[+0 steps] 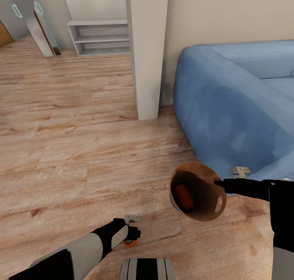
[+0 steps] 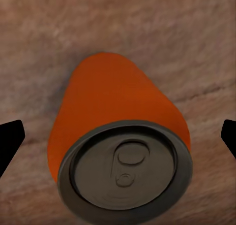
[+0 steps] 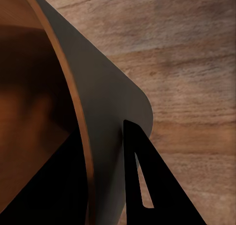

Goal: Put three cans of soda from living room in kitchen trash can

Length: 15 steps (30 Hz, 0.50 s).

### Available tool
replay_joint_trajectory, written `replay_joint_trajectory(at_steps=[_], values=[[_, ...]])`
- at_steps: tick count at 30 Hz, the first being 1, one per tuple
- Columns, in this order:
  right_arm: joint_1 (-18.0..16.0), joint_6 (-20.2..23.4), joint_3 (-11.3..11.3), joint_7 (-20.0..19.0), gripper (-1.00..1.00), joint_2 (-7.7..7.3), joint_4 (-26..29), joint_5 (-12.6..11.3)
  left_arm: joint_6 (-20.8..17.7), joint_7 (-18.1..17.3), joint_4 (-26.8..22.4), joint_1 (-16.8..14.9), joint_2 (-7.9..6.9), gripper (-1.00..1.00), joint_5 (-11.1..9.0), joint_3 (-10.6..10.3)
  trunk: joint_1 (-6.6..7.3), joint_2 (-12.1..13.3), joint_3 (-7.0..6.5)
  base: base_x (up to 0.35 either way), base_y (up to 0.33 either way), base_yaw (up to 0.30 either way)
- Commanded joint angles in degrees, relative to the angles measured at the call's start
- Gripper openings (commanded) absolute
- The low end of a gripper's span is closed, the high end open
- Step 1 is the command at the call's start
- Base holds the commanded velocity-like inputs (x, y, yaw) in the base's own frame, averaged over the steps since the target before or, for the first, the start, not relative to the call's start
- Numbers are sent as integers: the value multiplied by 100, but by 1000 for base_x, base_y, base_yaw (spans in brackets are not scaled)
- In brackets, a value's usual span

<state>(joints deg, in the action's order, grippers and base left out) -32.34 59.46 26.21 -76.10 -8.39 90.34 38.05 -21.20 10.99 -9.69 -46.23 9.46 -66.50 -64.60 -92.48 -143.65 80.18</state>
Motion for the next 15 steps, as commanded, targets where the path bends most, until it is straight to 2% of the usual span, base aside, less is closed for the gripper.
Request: replay_joint_trajectory(at_steps=[1,15], values=[[-1,54,-2,-19,-100,-1,1,-61,1,0,-2,0,1,100,2,-2,1,0,0,0,0,0],[-1,54,-2,-19,-100,-5,1,-61,25,-61,-7,6,7,100,-30,-2,1,0,0,0,0,0]])
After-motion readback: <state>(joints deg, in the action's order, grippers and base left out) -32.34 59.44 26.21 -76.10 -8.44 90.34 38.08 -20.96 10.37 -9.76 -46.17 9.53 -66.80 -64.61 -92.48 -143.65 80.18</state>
